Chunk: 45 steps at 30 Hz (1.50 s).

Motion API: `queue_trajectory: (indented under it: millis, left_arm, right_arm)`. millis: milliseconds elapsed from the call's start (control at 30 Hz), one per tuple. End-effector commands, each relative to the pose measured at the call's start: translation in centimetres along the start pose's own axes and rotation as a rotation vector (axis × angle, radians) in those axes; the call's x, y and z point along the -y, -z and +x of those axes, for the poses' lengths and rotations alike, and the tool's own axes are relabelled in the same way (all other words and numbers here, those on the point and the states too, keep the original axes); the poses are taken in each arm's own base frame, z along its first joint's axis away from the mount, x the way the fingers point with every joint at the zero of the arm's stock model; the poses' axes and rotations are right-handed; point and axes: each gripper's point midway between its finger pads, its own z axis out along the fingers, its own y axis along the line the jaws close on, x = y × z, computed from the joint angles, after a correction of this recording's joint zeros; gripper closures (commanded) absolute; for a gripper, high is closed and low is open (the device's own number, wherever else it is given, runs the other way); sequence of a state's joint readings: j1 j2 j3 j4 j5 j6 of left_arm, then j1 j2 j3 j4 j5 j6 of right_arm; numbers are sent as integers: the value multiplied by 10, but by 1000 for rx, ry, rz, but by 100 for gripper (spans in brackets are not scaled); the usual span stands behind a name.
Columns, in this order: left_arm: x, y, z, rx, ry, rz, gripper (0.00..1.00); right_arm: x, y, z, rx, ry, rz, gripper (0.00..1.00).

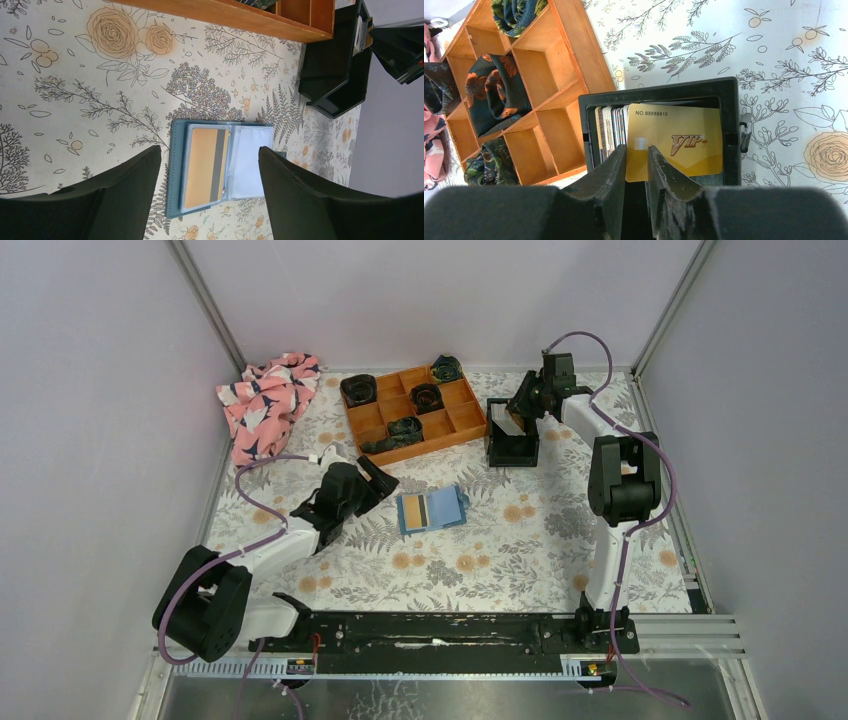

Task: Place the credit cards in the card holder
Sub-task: Pick up the credit card from the storage box.

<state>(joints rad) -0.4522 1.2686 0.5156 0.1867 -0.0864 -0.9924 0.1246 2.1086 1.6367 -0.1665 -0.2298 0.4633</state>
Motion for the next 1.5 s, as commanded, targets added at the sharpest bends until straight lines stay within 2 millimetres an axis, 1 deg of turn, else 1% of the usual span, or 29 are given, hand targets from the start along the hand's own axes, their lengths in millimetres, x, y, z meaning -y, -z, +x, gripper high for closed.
queue_trajectory:
  millis: [0, 200, 400, 633, 833, 900, 1000, 1067, 1200, 1467]
  left_arm:
    - [8, -1, -6, 24, 7, 43, 22]
    - [9, 0, -6, 21, 10, 47, 22]
    - [10, 0, -6, 20, 12, 51, 22]
    - [12, 0, -7, 22, 13, 56, 22]
    - [14, 1, -7, 19, 14, 62, 22]
    - [15, 1, -8, 20, 14, 66, 22]
    - [17, 2, -9, 22, 15, 70, 22]
    - [18, 3, -9, 21, 15, 72, 23]
    - [19, 5, -10, 23, 15, 75, 23]
    - [22, 9, -10, 22, 18, 90, 23]
  right_arm:
    - [-37, 12, -17, 40, 23, -93, 73]
    - [-41, 15, -18, 48, 34, -91, 74]
    - [-44, 20, -19, 55, 39, -94, 79]
    - [-50, 30, -24, 71, 55, -94, 83]
    - [-50, 36, -25, 78, 76, -70, 91]
    - [-49, 39, -26, 82, 80, -64, 92]
    - [-47, 41, -26, 86, 83, -52, 95]
    - [-45, 43, -26, 84, 90, -41, 100]
    - [-40, 48, -26, 91, 106, -5, 100]
    - [-21, 63, -30, 124, 179, 138, 100]
